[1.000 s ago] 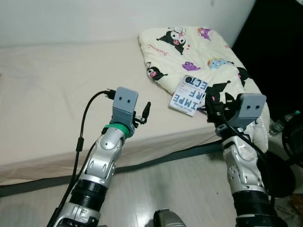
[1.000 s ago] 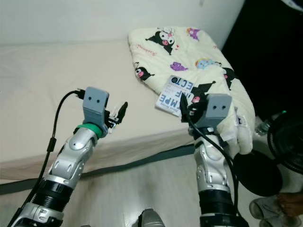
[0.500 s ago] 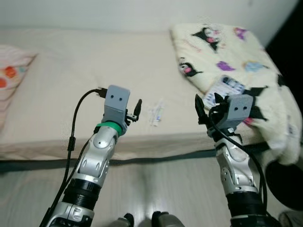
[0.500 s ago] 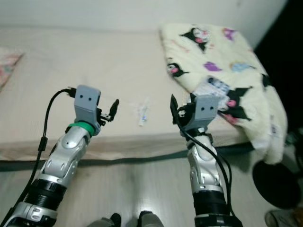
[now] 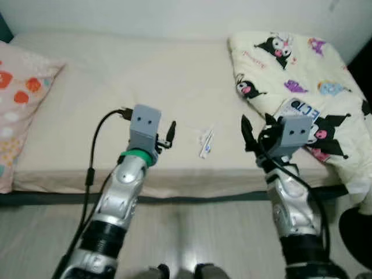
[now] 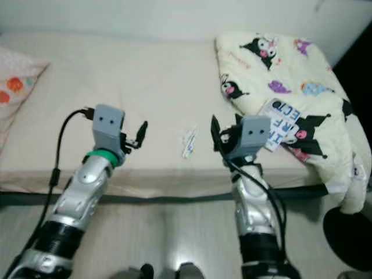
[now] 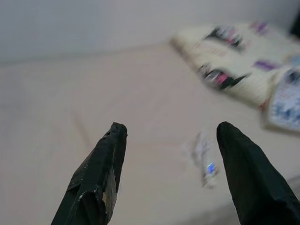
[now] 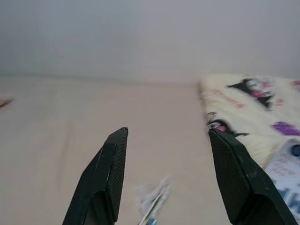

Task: Clean up the room

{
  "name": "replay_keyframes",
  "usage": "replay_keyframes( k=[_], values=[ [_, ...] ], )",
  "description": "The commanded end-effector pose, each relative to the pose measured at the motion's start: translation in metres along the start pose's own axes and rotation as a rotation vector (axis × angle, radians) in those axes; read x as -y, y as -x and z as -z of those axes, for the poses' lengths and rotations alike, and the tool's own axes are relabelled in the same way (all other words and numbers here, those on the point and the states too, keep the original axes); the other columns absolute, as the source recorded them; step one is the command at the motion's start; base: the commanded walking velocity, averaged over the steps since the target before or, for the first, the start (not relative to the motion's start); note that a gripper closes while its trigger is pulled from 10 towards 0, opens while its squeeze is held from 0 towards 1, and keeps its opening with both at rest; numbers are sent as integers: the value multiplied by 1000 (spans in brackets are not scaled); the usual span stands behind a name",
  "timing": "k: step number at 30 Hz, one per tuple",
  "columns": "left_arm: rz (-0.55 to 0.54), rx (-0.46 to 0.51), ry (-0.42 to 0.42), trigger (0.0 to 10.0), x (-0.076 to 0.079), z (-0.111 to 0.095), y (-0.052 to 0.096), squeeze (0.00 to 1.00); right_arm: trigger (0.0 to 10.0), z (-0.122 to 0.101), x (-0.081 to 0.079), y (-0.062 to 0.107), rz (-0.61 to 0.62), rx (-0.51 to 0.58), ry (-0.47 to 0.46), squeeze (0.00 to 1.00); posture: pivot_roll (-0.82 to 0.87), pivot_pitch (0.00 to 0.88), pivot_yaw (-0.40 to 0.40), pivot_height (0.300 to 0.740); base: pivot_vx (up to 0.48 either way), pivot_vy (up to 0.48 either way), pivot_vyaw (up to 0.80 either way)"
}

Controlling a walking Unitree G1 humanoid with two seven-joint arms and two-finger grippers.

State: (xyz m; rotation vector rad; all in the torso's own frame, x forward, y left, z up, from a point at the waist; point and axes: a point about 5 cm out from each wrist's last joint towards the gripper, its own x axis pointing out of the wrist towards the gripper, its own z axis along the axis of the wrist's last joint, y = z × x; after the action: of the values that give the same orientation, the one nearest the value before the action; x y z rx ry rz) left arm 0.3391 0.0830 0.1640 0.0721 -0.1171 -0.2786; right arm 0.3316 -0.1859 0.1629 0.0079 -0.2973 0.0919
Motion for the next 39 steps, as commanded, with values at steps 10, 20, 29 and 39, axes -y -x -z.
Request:
replay_keyframes(
  k=[10, 20, 29, 39],
  values=[
    [-8, -18, -14, 10000, -4, 5, 2, 0, 10000, 6, -1, 3, 5, -24, -19, 0, -126, 82, -3, 740, 361, 275, 0],
    [27, 0, 11, 10000, 1, 3, 4, 0, 10000, 6, -1, 3, 6, -25, -22, 0, -125, 82, -3, 740, 28, 0, 0],
    [48, 10, 22, 10000, 3, 2, 5, 0, 10000, 7, -2, 3, 5, -27, -27, 0, -125, 85, -2, 740, 0, 0, 0],
    [47, 14, -5, 10000, 3, 2, 5, 0, 10000, 8, -3, 3, 3, -29, -30, 0, -125, 86, -1, 740, 0, -181, 0]
  ],
)
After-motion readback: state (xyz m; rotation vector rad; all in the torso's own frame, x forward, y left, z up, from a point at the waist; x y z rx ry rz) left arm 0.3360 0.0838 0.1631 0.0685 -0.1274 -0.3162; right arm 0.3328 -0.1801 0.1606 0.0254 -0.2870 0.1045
